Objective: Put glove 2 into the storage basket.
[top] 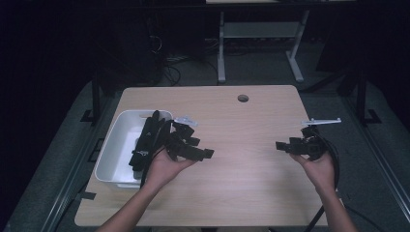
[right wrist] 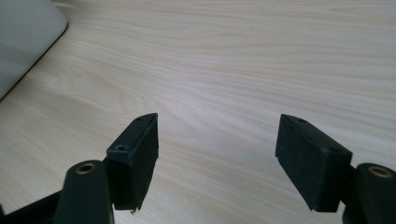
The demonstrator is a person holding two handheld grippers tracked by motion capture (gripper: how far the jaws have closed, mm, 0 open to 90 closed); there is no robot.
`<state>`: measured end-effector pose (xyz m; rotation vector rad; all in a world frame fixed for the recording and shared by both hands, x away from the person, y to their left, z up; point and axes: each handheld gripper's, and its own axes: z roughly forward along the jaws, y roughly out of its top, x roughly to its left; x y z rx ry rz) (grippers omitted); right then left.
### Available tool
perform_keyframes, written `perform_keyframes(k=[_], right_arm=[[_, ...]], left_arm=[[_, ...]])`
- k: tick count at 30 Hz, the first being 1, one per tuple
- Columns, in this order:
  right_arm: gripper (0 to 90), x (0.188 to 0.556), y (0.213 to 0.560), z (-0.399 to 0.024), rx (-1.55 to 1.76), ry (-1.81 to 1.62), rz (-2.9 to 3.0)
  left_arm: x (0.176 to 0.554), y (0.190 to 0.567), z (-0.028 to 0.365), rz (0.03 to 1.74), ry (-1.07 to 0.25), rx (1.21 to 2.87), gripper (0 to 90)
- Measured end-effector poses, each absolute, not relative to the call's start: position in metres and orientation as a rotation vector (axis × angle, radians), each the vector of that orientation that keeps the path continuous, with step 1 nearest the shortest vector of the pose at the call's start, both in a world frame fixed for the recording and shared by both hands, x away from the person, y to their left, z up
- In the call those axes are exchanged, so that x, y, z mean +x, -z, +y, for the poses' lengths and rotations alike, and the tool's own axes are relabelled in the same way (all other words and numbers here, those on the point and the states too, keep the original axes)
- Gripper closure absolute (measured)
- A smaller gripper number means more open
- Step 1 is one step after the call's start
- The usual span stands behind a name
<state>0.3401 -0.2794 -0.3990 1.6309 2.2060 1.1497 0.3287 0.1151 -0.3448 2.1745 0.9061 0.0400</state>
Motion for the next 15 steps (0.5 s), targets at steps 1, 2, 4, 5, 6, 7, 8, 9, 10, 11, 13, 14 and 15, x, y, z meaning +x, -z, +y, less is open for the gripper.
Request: perform_keyframes(k=[1,2,4,5,6,7,8,9,10,11,13,14,15], right_arm=[[29.7,0.339,0.400,-0.281,1.630,-1.148,2.204],[29.8,0.338,0.401,-0.282,1.633,-1.148,2.205],[29.8,0.336,0.404,-0.284,1.644,-1.149,2.200],[29.7,0.335,0.405,-0.284,1.647,-1.154,2.198],[29.5,0.335,0.406,-0.285,1.651,-1.144,2.202],[29.5,0.333,0.407,-0.286,1.653,-1.144,2.196],[29.5,0.332,0.408,-0.286,1.644,-1.144,2.196],[29.5,0.331,0.408,-0.287,1.649,-1.142,2.198],[29.4,0.330,0.409,-0.287,1.648,-1.141,2.196],[29.3,0.329,0.411,-0.287,1.635,-1.136,2.201],[29.2,0.327,0.413,-0.289,1.623,-1.133,2.205],[29.0,0.326,0.414,-0.289,1.642,-1.126,2.204],[29.0,0.325,0.414,-0.290,1.648,-1.129,2.198]], left_arm=[[0.328,0.346,0.113,0.909,-0.037,2.169,28.4],[0.328,0.347,0.112,0.909,-0.033,2.173,28.4],[0.328,0.349,0.110,0.909,-0.032,2.172,28.2],[0.328,0.350,0.110,0.903,-0.028,2.174,28.2],[0.327,0.350,0.108,0.914,-0.026,2.166,28.2],[0.327,0.351,0.107,0.905,-0.028,2.172,28.1],[0.327,0.352,0.106,0.908,-0.023,2.169,28.1],[0.327,0.353,0.105,0.903,-0.023,2.171,28.0],[0.326,0.355,0.104,0.905,-0.020,2.170,28.0],[0.326,0.356,0.103,0.907,-0.019,2.166,28.0],[0.325,0.358,0.101,0.899,-0.010,2.173,27.9],[0.325,0.359,0.100,0.894,-0.008,2.175,27.9],[0.325,0.360,0.100,0.889,-0.005,2.175,27.8]])
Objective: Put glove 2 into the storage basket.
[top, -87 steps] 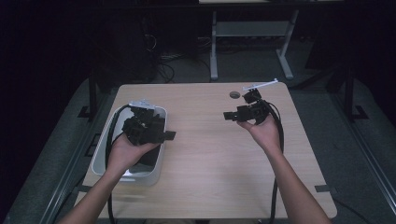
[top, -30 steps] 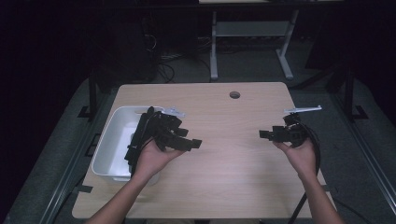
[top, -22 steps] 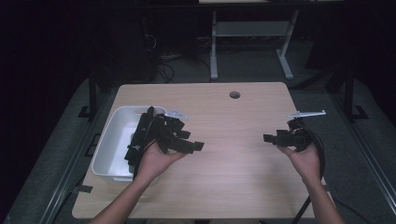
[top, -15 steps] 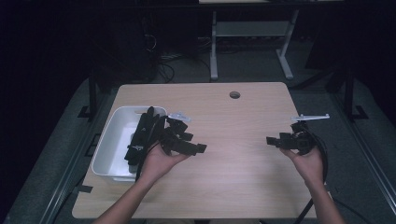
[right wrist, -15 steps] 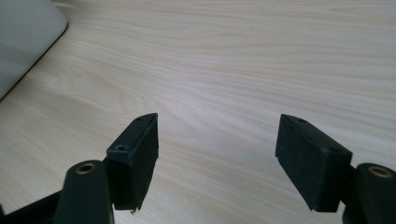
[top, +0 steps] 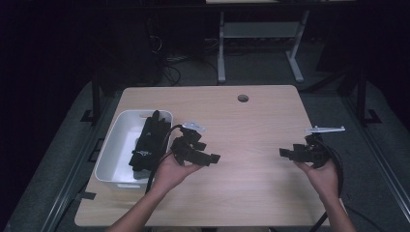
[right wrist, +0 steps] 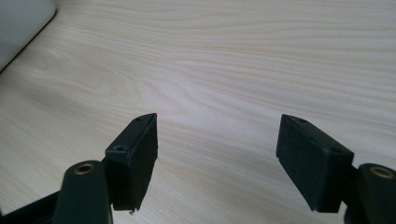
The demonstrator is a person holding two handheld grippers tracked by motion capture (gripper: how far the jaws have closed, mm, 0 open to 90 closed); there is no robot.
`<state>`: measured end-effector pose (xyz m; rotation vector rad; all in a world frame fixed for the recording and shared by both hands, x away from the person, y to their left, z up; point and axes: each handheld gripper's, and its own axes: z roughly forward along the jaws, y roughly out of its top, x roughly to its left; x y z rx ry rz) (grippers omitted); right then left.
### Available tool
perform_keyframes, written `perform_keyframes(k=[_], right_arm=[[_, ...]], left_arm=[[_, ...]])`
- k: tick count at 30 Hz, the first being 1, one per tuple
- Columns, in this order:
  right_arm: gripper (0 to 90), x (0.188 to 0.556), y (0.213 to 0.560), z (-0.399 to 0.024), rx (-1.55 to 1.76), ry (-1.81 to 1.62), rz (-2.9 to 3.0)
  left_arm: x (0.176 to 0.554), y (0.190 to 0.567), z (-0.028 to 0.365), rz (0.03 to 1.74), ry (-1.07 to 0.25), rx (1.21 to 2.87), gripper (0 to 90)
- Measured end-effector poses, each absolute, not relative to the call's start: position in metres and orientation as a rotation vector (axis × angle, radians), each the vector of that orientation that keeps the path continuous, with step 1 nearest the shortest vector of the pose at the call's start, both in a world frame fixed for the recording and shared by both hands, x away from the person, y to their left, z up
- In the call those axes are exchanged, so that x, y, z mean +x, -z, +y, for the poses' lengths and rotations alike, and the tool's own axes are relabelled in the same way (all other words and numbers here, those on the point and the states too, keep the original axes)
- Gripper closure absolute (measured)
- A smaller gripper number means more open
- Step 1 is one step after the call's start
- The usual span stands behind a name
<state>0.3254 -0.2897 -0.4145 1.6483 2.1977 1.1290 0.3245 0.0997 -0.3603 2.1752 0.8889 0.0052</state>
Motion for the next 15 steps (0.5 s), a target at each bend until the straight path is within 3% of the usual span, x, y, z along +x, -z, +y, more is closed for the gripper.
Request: perform_keyframes(k=[15], right_arm=[[28.4,0.310,0.427,-0.305,1.671,-1.148,2.161]], left_arm=[[0.321,0.376,0.092,0.883,0.021,2.181,27.5]])
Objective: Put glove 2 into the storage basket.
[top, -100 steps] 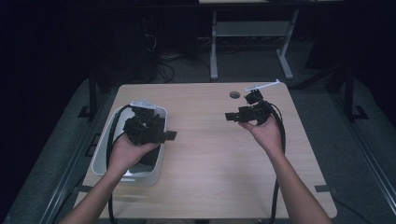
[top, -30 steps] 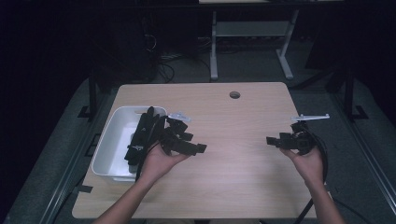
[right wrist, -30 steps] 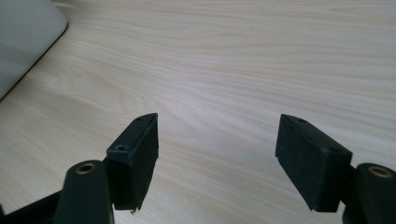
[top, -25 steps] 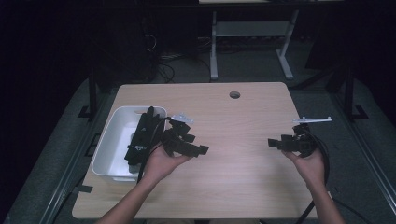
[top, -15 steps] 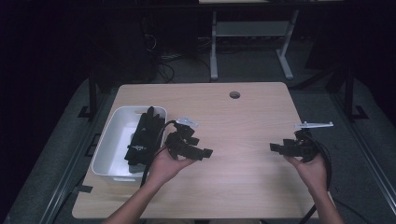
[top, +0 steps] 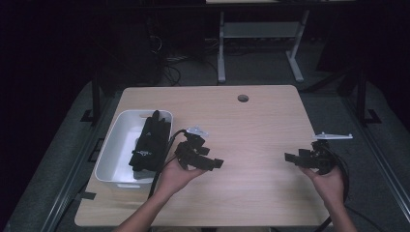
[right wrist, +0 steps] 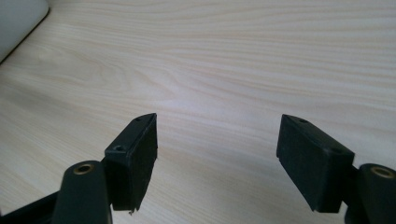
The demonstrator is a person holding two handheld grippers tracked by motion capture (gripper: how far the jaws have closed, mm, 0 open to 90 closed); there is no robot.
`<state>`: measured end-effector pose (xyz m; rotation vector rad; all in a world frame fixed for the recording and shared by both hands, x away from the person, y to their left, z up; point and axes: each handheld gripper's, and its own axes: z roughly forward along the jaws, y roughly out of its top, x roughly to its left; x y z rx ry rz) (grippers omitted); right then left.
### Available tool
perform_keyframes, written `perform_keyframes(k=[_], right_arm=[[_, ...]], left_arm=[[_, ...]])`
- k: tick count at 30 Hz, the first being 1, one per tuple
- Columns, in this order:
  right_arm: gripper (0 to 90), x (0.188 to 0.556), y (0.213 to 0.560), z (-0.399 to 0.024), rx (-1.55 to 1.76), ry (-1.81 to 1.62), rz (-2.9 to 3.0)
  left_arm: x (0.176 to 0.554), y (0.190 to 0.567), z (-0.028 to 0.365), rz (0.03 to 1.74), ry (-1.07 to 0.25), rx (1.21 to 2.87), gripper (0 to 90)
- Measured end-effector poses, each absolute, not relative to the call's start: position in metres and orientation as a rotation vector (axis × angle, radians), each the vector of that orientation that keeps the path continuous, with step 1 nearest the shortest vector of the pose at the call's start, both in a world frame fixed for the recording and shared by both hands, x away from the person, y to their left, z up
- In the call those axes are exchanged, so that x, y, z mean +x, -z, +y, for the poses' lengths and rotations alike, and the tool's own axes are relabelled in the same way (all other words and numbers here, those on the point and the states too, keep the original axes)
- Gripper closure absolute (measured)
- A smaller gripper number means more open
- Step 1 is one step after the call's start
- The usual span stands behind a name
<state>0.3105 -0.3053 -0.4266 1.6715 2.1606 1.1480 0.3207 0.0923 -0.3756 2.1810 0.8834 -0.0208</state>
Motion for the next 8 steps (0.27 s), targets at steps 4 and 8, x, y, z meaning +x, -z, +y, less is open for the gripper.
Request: perform_keyframes(k=[4,8], right_arm=[[28.0,0.3070,0.4303,-0.3069,1.679,-1.154,2.155],[27.7,0.3053,0.4326,-0.3061,1.672,-1.154,2.166]], left_arm=[[0.3192,0.3780,0.0920,0.884,0.027,2.181,27.4],[0.3171,0.3790,0.0922,0.879,0.029,2.181,27.4]])
